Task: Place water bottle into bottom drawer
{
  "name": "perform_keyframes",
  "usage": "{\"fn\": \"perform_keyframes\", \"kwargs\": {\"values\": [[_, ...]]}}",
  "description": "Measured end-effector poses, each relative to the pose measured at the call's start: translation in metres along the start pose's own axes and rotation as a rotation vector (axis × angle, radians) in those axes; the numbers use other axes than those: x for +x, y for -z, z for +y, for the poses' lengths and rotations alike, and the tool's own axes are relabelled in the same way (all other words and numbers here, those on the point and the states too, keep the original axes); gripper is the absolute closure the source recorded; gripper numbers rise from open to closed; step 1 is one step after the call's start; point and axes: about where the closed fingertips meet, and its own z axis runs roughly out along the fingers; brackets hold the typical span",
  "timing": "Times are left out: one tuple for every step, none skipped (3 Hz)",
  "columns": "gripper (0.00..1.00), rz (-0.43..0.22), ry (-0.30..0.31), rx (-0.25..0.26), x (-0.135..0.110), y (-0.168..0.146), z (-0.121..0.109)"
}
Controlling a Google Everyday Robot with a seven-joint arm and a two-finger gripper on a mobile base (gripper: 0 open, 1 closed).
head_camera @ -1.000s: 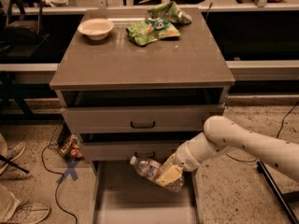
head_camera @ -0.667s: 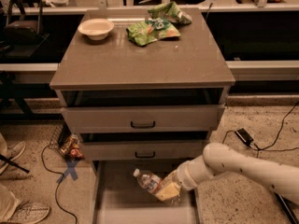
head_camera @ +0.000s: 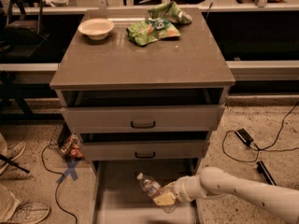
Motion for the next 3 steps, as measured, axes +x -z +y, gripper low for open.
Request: {"fn": "perform_keyframes", "kwargs": {"values": [[1.00,-0.043,-0.056,0.019,0.019,-0.043,-0.017],[0.82,-0.038,-0.106,0.006,0.036,-0.093,-0.025],[0.50,0.013,-0.126,-0.016,0.041,-0.145,-0.028]]}}
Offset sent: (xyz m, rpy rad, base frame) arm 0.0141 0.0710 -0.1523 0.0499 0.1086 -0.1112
